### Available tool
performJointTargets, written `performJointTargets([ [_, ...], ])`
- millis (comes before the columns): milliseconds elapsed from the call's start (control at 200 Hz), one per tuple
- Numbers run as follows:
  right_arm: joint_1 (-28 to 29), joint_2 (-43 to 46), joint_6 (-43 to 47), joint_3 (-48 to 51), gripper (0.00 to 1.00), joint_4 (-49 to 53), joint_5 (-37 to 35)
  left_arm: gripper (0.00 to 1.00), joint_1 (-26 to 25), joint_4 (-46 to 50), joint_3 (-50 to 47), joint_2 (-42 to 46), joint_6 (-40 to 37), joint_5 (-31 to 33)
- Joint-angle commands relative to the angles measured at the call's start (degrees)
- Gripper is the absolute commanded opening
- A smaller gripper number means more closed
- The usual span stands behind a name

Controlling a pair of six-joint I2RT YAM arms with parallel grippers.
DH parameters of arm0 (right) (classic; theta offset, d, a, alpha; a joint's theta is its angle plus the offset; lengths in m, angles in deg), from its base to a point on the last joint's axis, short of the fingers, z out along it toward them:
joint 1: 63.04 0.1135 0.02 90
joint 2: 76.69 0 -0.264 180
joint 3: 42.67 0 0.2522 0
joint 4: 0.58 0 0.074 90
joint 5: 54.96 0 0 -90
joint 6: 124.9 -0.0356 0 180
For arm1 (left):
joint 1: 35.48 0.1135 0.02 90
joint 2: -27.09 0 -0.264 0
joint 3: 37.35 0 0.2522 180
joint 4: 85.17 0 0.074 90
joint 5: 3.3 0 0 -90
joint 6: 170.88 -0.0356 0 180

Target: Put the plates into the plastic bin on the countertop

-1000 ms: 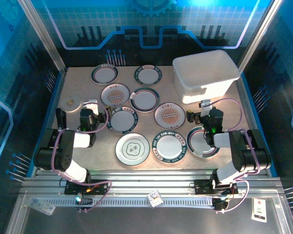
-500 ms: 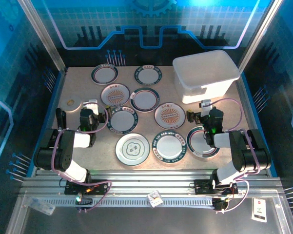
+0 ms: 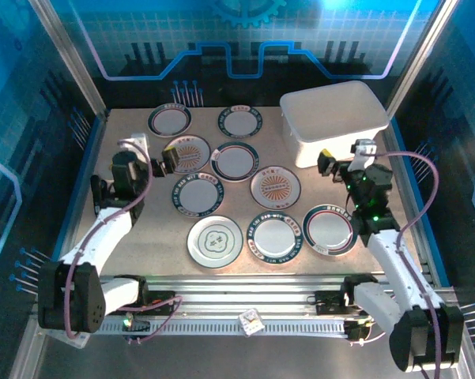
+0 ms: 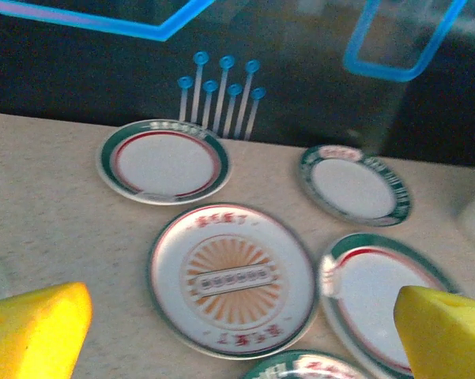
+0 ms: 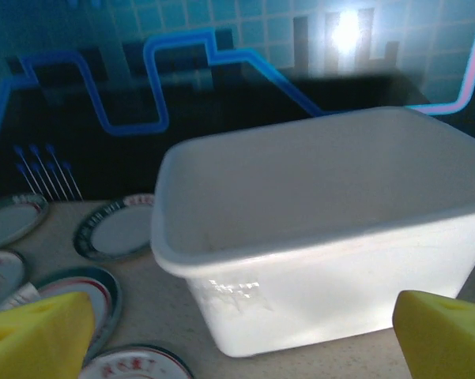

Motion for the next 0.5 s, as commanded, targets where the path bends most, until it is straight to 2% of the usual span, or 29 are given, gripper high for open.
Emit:
performJointTargets([
  [0, -2.2, 0.1, -14.1, -7.0, 0.94, 21.9, 2.4, 0.99, -1.2, 17.4, 7.2, 0.6, 6.8, -8.5],
  [170, -4.0, -6.9, -27.9, -14.0, 0.89, 27.3, 10.0, 0.99, -6.2, 26.3, 16.5, -2.6, 10.2, -10.9],
  [335, -4.3, -13.0, -31.5, -18.0, 0.88, 26.4, 11.8, 0.99, -9.8, 28.9, 20.6, -5.5, 12.6, -12.0],
  [495, -4.4, -18.7, -31.3, -24.6, 0.85, 33.9, 10.6, 0.99, -12.3, 32.3, 24.4, -9.2, 12.5, -11.8],
])
